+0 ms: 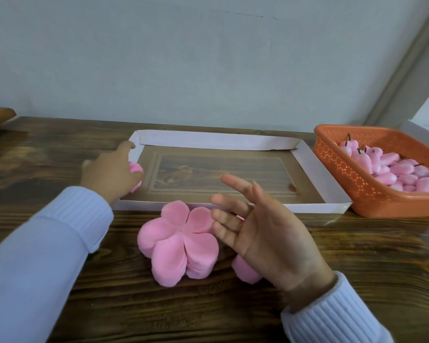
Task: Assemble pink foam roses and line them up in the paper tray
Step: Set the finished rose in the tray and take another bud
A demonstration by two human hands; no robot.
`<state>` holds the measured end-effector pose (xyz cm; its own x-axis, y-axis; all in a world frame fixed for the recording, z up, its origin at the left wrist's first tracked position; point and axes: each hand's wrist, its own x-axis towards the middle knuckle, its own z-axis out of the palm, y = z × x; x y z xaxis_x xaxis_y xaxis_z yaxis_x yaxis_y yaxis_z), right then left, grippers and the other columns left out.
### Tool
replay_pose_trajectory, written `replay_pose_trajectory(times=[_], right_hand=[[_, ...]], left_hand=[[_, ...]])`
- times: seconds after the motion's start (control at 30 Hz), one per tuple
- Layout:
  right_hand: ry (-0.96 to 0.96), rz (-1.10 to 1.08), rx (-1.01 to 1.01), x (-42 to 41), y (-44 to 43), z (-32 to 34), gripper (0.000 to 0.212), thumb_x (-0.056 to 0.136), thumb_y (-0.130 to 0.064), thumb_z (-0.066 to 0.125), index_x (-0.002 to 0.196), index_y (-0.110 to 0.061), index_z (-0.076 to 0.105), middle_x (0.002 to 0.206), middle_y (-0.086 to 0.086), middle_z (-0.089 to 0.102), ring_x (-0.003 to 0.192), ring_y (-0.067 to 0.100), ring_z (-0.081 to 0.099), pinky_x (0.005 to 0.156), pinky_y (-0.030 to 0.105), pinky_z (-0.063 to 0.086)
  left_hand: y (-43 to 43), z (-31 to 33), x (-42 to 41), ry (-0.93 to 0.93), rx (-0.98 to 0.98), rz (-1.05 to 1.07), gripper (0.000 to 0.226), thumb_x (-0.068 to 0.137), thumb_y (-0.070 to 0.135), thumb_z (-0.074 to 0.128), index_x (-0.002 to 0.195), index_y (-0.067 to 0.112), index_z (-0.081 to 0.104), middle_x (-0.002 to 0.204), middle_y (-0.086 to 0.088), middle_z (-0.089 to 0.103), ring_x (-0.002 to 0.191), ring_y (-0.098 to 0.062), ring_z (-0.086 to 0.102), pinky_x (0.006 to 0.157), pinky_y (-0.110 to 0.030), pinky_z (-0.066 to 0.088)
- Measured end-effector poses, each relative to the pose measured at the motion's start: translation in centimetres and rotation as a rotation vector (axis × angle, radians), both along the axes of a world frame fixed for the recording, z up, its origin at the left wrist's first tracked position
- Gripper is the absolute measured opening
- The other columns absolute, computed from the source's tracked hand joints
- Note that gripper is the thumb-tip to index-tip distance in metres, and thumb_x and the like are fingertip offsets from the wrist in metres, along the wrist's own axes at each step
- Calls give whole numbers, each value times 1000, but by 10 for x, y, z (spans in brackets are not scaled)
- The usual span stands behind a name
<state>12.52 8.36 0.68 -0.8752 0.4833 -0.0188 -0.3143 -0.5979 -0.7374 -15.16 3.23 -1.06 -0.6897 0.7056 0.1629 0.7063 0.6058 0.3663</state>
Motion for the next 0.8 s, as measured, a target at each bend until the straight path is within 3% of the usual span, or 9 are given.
replay_pose_trajectory(times=[0.07, 0.17, 0.23, 0.57, 0.63, 0.73, 0.8], right_hand=[[-1, 4, 18, 0, 0, -1, 39, 88, -30, 49, 121, -13, 58, 93, 10, 72, 80, 19, 70, 76, 30, 57], [12, 22, 32, 0, 1, -2, 41, 81, -31, 60, 118, -13, 59, 93, 10, 72, 81, 19, 70, 77, 31, 57], [19, 24, 31, 0, 1, -3, 42, 77, -30, 61, 115, -13, 61, 93, 10, 71, 81, 20, 69, 77, 31, 57], [6, 2, 31, 0, 2, -3, 38, 73, -30, 64, 108, -13, 64, 88, 10, 71, 76, 19, 68, 74, 30, 56], [1, 1, 36, 0, 2, -3, 38, 73, -30, 64, 107, -13, 64, 87, 9, 71, 76, 18, 68, 73, 30, 55], [-4, -2, 36, 1, 2, -2, 37, 73, -30, 65, 106, -13, 65, 87, 9, 71, 75, 18, 67, 73, 30, 55], [-3, -1, 42, 1, 1, -1, 36, 73, -30, 64, 105, -13, 66, 86, 8, 71, 75, 18, 67, 72, 29, 55]], left_hand=[[1, -1, 3, 178, -137, 29, 40, 86, 19, 51, 125, 31, 50, 74, 4, 57, 75, -19, 47, 94, -44, 28], [0, 1, 7, 374, -266, 79, 14, 86, 19, 53, 81, 26, 62, 69, 5, 53, 77, -18, 42, 93, -44, 24], [-1, 1, 7, 408, -329, 100, 23, 87, 22, 54, 64, 23, 60, 66, 4, 54, 79, -18, 42, 98, -46, 24], [3, -5, -8, 369, -410, 82, 45, 89, 33, 53, 48, 16, 59, 67, 3, 53, 81, -18, 42, 106, -55, 20], [3, -3, -7, 344, -423, 88, 48, 92, 39, 50, 52, 17, 64, 70, 3, 55, 84, -20, 46, 106, -56, 19], [-1, 11, 8, 243, -369, 140, 51, 99, 56, 29, 100, 24, 68, 96, 0, 63, 110, -30, 51, 111, -60, 12], [-2, 31, 25, 179, -149, 170, 57, 98, 60, 18, 117, 24, 58, 104, -3, 60, 120, -34, 49, 111, -63, 7]])
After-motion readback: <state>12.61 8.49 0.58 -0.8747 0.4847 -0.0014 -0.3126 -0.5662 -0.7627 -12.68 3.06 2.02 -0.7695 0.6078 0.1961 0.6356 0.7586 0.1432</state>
